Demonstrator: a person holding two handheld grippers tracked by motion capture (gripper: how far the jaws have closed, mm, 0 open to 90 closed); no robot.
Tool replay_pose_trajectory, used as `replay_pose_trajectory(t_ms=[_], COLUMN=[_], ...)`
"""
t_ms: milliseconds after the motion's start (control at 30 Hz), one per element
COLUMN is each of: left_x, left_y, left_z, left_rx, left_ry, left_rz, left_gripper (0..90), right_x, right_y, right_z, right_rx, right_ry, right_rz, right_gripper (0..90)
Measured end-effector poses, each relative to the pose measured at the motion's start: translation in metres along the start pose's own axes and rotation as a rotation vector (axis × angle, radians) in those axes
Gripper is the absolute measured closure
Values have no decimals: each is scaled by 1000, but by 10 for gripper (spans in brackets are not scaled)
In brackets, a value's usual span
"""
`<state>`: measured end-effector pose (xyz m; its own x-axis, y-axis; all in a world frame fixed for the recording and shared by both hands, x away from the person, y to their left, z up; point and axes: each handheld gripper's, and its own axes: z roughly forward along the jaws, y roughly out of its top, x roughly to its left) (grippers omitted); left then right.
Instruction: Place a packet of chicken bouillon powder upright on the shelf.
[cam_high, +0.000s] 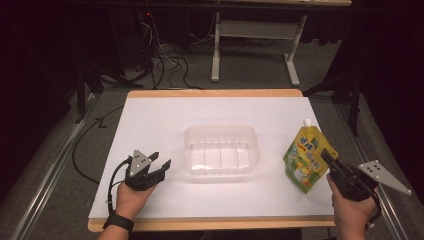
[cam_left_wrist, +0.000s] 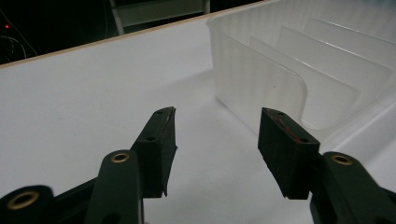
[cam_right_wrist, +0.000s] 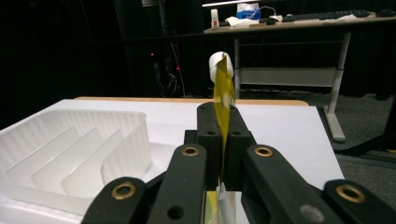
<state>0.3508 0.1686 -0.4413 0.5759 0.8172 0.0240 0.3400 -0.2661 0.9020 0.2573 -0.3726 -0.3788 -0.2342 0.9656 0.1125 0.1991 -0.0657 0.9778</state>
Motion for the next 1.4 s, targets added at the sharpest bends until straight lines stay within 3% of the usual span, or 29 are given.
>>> replay_pose_trajectory(t_ms=[167,267,400,533,667,800,900,1133,1233,1400], left_x=[-1,-4,-1,-4,-13,-23,-27,-45,-52,-53], left_y=[3,4,7,10,8,7,8,14,18,20], left_z=[15,29,47,69,82,89,92,102,105,101], left_rx=[16,57,76,101,112,127,128,127,122,131], left_ry=[-6,10,24,35,22,21,12,-18,-42,-50], left_rz=[-20,4,-50,-64,-59,-26,-39,-22,-49,-54], left_gripper=[588,668,801,893,900,900,900,900,900,797], right_x=[0,1,1,0,-2,-2,-2,-2,-1,-1], right_y=[-8,-15,-23,-26,-26,-26,-26,-26,-25,-25], right_z=[-3,1,10,12,12,12,12,12,12,12], right_rx=[38,76,127,139,140,142,142,142,142,139], right_ry=[-4,1,15,27,32,29,29,25,19,6], right_rz=[-1,-3,-3,5,10,2,1,-1,-3,-1], right_gripper=[826,804,789,838,891,900,900,900,900,900])
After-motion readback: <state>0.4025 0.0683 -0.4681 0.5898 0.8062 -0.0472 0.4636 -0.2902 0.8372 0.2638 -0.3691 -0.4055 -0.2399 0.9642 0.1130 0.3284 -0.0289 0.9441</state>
